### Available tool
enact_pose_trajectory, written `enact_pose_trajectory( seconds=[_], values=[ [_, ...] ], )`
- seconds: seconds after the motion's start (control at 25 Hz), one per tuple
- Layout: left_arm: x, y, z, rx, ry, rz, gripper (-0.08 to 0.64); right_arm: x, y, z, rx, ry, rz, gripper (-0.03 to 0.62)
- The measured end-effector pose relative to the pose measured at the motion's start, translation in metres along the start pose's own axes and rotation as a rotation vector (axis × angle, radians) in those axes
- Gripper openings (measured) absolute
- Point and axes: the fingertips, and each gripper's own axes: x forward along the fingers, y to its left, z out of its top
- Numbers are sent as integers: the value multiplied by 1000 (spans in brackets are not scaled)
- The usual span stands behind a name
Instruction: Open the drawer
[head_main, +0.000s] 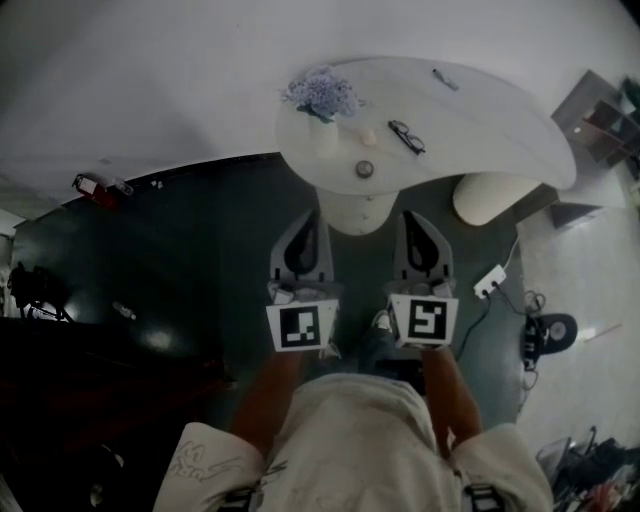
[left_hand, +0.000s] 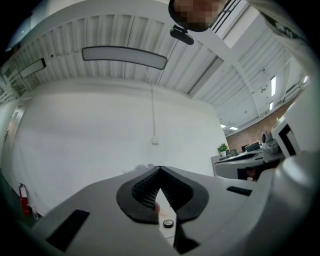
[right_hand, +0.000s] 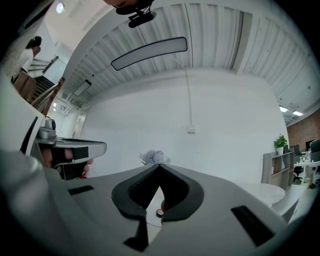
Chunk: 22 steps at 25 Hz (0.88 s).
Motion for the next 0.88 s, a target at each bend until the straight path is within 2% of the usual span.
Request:
enact_pose_trajectory(
  seconds=[0.4, 0.6, 0.88],
  values=[
    [73, -27, -16, 33, 20, 77, 2, 51, -61, -23, -2, -2, 88, 2],
    [87, -21, -40, 21, 51, 99, 2, 72, -58, -49, 6, 28, 124, 3],
    [95, 4, -102, 11, 108, 81, 2, 92, -36, -102, -4, 56, 88, 3]
  ],
)
